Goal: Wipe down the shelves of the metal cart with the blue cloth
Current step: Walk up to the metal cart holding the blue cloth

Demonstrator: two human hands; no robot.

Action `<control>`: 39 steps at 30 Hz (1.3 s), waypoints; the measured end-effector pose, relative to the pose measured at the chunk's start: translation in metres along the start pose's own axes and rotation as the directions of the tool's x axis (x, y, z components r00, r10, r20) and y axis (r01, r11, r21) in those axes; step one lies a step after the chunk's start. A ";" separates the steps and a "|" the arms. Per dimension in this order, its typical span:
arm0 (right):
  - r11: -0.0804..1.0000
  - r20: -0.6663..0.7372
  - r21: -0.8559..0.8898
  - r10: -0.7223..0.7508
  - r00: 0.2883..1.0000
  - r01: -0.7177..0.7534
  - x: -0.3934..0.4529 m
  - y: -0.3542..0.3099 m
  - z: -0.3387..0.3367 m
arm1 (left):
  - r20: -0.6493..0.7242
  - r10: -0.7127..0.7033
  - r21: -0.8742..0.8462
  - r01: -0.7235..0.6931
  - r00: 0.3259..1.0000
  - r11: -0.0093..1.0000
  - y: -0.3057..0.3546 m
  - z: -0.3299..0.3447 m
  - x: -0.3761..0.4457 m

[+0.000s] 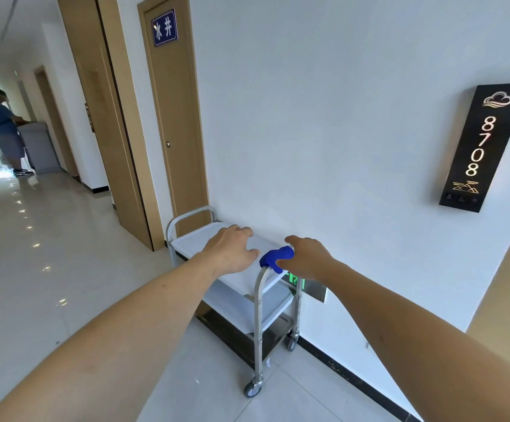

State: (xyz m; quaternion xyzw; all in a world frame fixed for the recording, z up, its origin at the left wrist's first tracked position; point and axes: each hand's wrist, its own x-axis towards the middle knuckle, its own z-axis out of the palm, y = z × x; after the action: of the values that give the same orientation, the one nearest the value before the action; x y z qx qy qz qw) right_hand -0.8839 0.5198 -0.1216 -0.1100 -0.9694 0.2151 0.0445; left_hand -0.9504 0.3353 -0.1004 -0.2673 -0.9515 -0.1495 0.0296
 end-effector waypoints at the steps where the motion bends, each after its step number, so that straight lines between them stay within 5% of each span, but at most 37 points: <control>1: 1.000 0.010 -0.004 0.005 1.000 -0.005 0.012 0.003 0.005 | 0.012 -0.002 -0.001 0.002 1.000 1.000 -0.005 0.005 0.011; 28: 0.947 0.154 -0.075 0.322 0.934 -0.314 0.313 0.033 0.152 | 0.305 0.173 -0.141 -0.136 0.936 0.981 -0.154 0.157 0.333; 39: 0.871 0.132 -0.083 0.491 0.861 -0.484 0.410 0.092 0.214 | 0.409 0.086 -0.108 -0.045 0.908 0.993 -0.178 0.236 0.428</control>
State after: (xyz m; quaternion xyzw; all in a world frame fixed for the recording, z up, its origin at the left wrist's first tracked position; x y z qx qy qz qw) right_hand -1.2925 0.6097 -0.3381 -0.3361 -0.9153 0.2044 -0.0863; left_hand -1.4027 0.4752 -0.3146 -0.3259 -0.9183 -0.1343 -0.1802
